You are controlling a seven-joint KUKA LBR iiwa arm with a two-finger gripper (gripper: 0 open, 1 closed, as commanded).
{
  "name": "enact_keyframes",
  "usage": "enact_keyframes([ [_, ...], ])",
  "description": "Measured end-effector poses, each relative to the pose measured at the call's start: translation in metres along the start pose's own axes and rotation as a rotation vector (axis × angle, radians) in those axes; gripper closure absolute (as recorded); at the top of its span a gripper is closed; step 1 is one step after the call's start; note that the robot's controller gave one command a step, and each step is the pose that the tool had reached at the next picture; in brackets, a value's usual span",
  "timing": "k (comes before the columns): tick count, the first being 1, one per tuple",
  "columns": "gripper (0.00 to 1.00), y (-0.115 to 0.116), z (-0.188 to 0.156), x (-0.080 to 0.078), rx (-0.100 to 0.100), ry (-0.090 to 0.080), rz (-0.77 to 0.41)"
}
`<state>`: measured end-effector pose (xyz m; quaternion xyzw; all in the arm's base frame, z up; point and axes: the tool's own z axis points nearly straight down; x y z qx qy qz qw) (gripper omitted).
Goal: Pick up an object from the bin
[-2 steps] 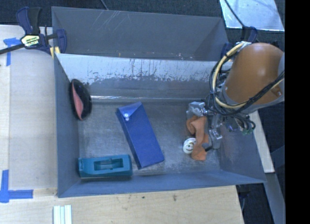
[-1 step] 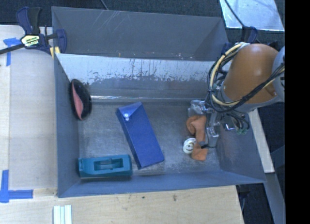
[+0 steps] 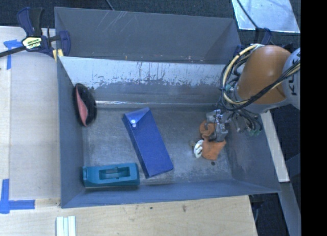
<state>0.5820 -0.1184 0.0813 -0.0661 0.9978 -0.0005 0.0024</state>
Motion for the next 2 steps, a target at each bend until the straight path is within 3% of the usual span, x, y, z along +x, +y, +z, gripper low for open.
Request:
enact_keyframes([
  [1,1.00,0.000,0.000,0.000,0.000,0.000,0.000],
  [2,1.00,0.014,-0.175,-0.037,0.002,-0.006,0.032],
])
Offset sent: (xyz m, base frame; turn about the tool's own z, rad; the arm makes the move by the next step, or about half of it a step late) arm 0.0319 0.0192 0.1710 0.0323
